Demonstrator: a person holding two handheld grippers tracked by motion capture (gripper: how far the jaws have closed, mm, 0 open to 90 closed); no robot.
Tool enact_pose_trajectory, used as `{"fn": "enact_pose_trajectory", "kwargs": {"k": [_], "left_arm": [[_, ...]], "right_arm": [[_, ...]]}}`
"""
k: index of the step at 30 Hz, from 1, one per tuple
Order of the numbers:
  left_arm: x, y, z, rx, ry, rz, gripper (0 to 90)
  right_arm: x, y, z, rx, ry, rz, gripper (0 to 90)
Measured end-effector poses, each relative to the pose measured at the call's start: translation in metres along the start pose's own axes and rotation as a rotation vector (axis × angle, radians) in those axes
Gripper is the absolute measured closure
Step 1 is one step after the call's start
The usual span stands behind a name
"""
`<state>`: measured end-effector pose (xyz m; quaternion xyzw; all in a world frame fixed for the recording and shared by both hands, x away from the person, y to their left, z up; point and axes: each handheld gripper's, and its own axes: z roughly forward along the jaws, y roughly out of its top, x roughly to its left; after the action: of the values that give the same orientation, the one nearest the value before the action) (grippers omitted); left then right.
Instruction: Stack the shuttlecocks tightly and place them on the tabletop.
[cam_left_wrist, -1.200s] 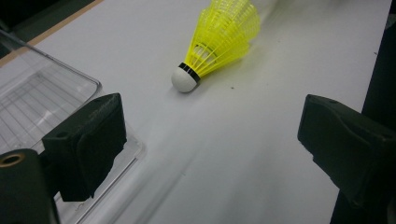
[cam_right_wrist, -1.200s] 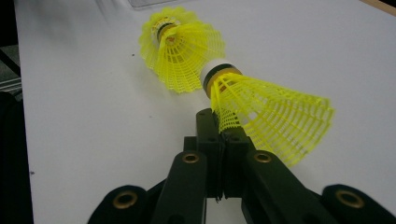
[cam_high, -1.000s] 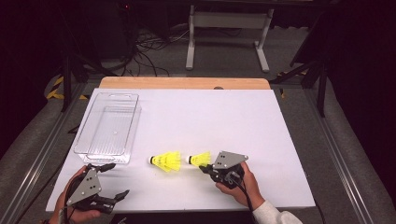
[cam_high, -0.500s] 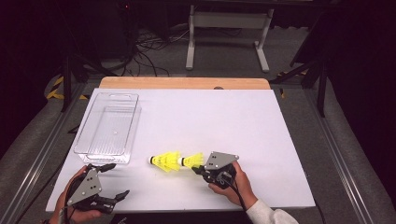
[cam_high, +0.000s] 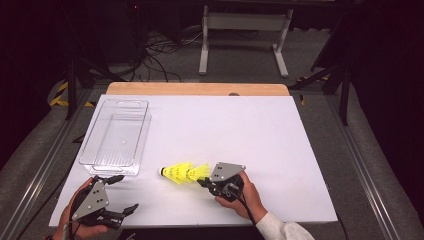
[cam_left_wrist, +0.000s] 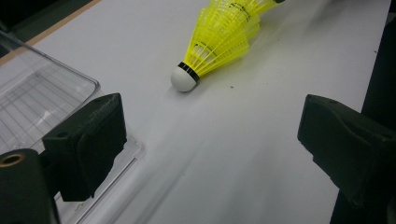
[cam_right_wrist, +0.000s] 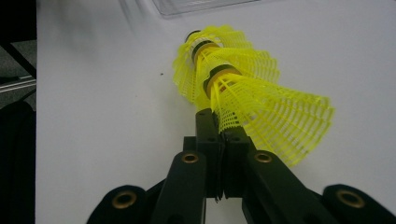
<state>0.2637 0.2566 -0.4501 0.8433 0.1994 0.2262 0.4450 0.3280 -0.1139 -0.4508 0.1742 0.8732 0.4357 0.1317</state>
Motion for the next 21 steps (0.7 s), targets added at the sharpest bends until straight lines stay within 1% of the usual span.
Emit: {"fn": "enact_pose_trajectory", "kwargs": {"k": [6,21], "left_arm": [[0.0,0.0,0.0,0.0,0.0,0.002,9.0],[0.0,0.0,0.0,0.0,0.0,0.002,9.0]], "right_arm": [[0.003,0.002,0.008,0.007,0.0,-0.012,88.6],[0.004,0.004,0.02,-0.009,-0.007,-0.002,87.8]]}}
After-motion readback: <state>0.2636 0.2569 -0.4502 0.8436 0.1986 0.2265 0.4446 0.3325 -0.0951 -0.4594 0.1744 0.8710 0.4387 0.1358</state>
